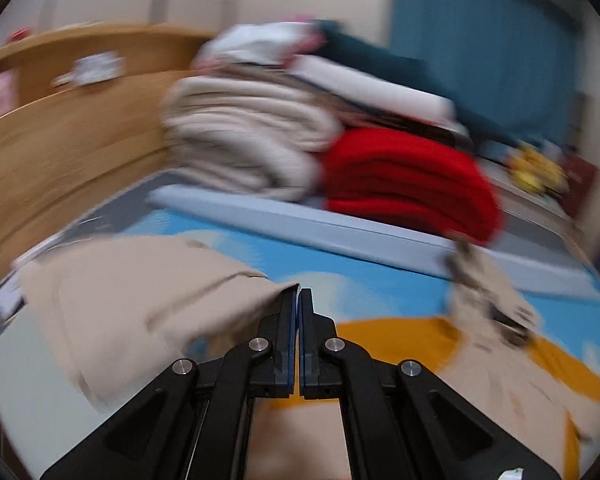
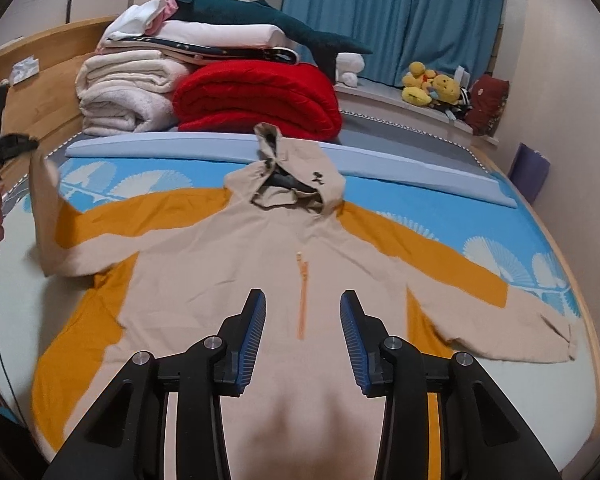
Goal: Fold large clothes
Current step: 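Fold the held sleeve across the jacket body with the left tool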
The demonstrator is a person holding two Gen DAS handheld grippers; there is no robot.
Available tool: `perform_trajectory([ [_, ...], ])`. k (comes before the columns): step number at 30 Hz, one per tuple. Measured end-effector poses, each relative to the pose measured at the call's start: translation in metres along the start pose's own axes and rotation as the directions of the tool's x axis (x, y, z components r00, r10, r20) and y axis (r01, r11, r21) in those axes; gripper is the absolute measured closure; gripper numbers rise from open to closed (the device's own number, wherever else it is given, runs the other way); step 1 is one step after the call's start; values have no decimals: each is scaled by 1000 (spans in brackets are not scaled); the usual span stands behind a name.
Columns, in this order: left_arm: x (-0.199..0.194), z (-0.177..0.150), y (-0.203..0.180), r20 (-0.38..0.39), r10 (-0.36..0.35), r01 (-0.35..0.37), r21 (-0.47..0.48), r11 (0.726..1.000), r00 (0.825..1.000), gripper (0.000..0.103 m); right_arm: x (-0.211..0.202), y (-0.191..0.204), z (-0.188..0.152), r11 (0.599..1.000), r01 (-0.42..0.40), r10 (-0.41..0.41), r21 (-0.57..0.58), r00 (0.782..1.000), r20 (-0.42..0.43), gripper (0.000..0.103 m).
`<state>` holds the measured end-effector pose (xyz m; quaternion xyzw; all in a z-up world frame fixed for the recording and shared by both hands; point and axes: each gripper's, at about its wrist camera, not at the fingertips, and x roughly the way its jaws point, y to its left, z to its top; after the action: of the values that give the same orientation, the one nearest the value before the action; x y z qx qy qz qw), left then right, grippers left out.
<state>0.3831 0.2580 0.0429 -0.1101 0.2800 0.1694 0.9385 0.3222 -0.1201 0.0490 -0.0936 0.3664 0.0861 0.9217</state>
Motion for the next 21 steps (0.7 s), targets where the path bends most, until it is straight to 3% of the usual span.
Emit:
perform_trajectory([
  [4,-5,-20,-93,-43,-123,129,193,973,992,103,18,-20,4,1000,-15,15,11,1000,-6,63],
  [6,-7,-36,-130,-53,-145,155,313,937,988,103,30,-31,6,999,-27,27,21,1000,-7,65],
  [8,-6,-60,-167,-100,-172,198,423,884,980,103,41,-39,7,999,-31,32,28,999,-5,68],
  [11,0,-92,-201,-192,-189,262,508,820,963,103,56,-47,5,997,-37,38,60,999,-5,68],
  [13,7,-113,-216,-287,-182,312,522,793,941,94,68,-51,4,994,-51,54,100,998,-29,68],
  [15,13,-119,-222,-367,-183,356,487,797,912,93,79,-52,5,991,-45,51,123,997,-51,67],
  [16,14,-114,-222,-397,-189,368,446,816,898,92,85,-52,6,990,-46,56,130,996,-69,67],
  [17,14,-109,-219,-406,-197,373,419,828,893,90,89,-53,6,989,-53,64,136,995,-79,67],
  [19,9,-94,-211,-411,-223,381,357,853,884,68,97,-56,7,986,-66,82,151,992,-101,67],
  [21,7,-77,-199,-388,-250,384,319,867,887,64,101,-57,9,986,-65,82,157,991,-107,67],
])
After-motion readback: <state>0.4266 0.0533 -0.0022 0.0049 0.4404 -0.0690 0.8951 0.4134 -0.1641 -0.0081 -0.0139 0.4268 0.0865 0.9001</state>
